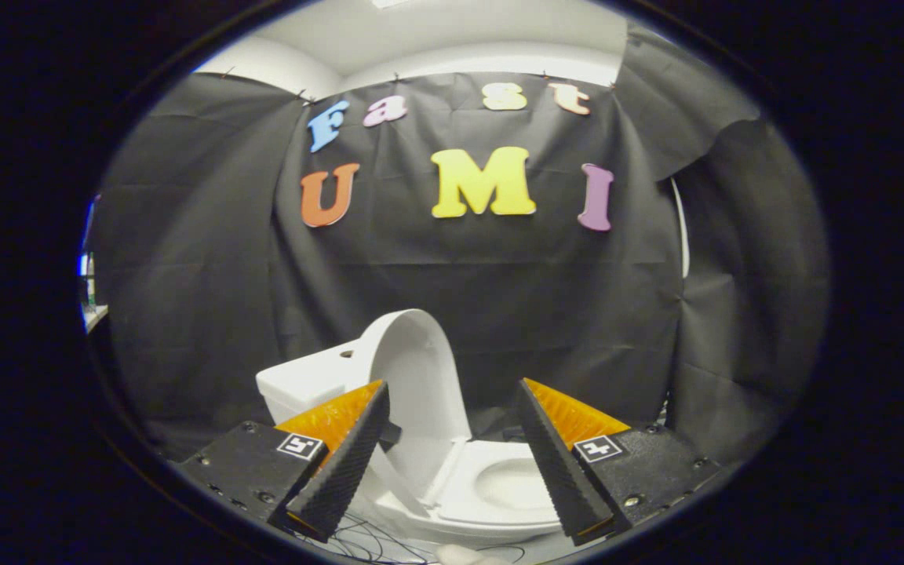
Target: Open the toilet lid.
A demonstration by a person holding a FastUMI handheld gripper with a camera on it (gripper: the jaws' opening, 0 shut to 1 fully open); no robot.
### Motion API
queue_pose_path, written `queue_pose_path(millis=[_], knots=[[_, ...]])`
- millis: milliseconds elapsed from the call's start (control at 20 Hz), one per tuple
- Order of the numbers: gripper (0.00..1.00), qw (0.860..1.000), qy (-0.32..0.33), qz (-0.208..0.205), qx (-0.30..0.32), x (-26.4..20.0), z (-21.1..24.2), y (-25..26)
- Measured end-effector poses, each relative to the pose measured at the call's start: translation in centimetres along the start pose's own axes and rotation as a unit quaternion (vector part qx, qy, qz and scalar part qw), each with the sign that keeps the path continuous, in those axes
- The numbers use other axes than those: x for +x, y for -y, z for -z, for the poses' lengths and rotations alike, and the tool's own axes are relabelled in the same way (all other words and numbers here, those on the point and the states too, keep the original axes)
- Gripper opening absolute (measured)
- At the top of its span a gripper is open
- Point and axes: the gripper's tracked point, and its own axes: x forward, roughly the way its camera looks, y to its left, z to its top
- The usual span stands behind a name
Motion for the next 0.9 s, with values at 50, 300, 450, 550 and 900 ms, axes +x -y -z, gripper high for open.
queue_pose_path(millis=[50, 300, 450, 550, 900], knots=[[1.0, 1.0, 0.0, 0.004, 0.006, -0.6, 0.1, 1.5], [1.0, 0.998, -0.009, 0.059, 0.026, -3.4, 3.3, 9.6], [1.0, 0.996, -0.026, 0.084, 0.029, -5.0, 5.8, 13.1], [1.0, 0.994, -0.029, 0.099, 0.022, -6.3, 6.9, 15.0], [1.0, 0.992, -0.003, 0.118, 0.034, -8.4, 8.0, 16.6]])
